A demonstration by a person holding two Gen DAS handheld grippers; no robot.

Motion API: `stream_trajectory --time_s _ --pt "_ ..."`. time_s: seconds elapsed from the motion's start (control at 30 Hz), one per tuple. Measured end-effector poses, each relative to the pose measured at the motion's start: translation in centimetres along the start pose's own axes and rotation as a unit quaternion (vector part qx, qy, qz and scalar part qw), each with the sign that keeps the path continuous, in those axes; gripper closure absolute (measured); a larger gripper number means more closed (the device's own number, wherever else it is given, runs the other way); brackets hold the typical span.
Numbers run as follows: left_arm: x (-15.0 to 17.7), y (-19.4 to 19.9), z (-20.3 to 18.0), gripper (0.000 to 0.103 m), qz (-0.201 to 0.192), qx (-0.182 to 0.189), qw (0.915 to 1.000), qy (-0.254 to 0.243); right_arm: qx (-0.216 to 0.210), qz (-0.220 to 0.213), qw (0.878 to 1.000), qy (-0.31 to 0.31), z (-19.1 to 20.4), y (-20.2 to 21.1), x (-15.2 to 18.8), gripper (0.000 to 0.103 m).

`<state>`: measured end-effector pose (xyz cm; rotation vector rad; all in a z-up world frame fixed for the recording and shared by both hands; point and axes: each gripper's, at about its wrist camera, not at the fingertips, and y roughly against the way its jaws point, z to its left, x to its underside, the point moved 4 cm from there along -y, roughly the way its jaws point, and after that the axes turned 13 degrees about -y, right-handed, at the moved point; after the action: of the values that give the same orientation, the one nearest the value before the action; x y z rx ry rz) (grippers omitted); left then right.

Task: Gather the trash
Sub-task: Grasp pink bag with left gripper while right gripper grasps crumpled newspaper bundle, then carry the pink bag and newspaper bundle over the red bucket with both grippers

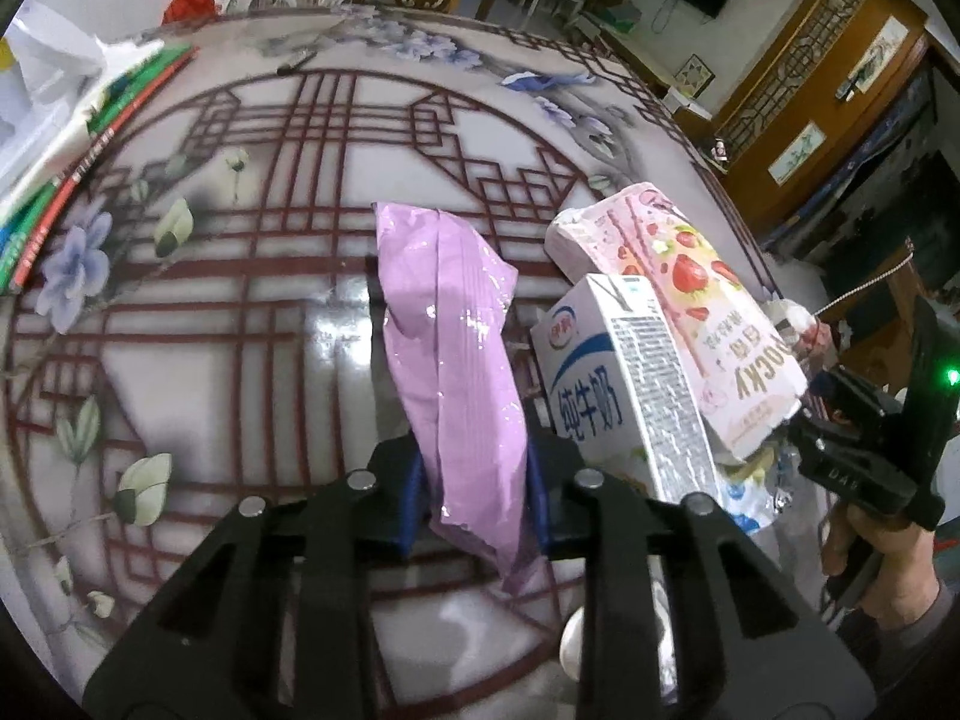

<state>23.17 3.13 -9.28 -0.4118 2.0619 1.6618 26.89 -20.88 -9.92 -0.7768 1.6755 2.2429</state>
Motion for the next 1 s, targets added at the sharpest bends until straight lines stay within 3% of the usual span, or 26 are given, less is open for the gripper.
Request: stream_trajectory --time_s 0.3,0.63,1.0 --pt "0.5 3.5 -2.5 0.077 -0.023 -0.009 0.9991 -0.033 -0.006 -0.017 0.999 -0.033 -1.7 2.8 0.5 0.047" --pt "1.6 7.0 -3.9 0.077 -0.037 -0.010 0.9987 -0.033 -0.021 -0.034 0.999 -0.038 -1.4 7.7 2.2 0.047" --pt "1.4 9.2 -9.8 0.078 -0.049 0.017 0.9959 -0.074 -0.019 -0.061 0.996 -0.064 -4.0 13.5 3.3 0.047"
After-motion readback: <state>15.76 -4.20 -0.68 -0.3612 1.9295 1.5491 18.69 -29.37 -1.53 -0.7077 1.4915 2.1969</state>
